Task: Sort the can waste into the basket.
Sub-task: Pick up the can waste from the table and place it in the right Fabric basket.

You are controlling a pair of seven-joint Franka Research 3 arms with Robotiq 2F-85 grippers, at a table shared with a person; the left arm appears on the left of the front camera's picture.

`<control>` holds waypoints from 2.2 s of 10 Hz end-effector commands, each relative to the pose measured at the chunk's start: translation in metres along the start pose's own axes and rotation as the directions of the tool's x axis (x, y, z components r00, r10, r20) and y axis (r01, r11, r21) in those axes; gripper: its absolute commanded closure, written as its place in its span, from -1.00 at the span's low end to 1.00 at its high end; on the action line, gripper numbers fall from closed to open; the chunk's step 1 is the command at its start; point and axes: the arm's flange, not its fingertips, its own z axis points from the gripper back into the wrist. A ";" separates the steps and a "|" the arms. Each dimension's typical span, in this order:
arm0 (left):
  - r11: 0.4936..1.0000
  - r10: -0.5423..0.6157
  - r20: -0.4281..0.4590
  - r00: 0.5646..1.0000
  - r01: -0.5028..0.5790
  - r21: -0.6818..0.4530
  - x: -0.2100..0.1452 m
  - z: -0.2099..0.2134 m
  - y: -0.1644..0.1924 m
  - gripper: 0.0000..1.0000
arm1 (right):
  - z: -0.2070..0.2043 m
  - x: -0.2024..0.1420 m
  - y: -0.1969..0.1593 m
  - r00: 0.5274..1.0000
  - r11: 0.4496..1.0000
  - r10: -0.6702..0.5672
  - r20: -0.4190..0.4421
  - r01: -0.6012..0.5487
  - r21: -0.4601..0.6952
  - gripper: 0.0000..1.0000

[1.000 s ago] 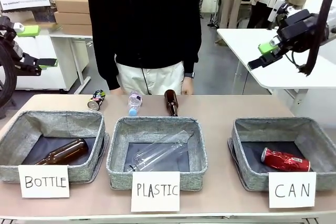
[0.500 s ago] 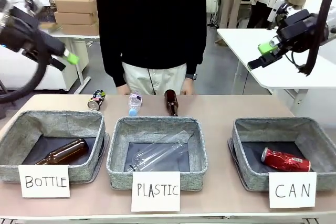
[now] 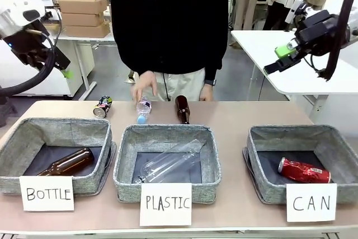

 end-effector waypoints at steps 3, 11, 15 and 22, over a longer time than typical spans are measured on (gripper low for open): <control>1.000 -0.021 0.001 1.000 0.021 -0.001 0.001 -0.004 -0.003 -1.00 | -0.003 -0.002 0.000 1.000 1.000 0.023 0.008 -0.022 -0.014 -1.00; 0.955 0.290 -0.167 0.942 -0.295 -0.005 0.118 -0.215 0.049 -1.00 | -0.003 -0.002 0.000 1.000 1.000 0.023 0.008 -0.022 -0.014 -1.00; 0.962 0.273 -0.257 0.927 -0.265 0.066 0.101 -0.288 0.042 -1.00 | -0.003 -0.002 0.000 1.000 1.000 0.023 0.008 -0.022 -0.014 -1.00; 0.964 0.266 -0.249 0.931 -0.258 0.064 0.093 -0.303 0.037 0.20 | -0.003 -0.002 0.000 1.000 1.000 0.023 0.008 -0.022 -0.014 -1.00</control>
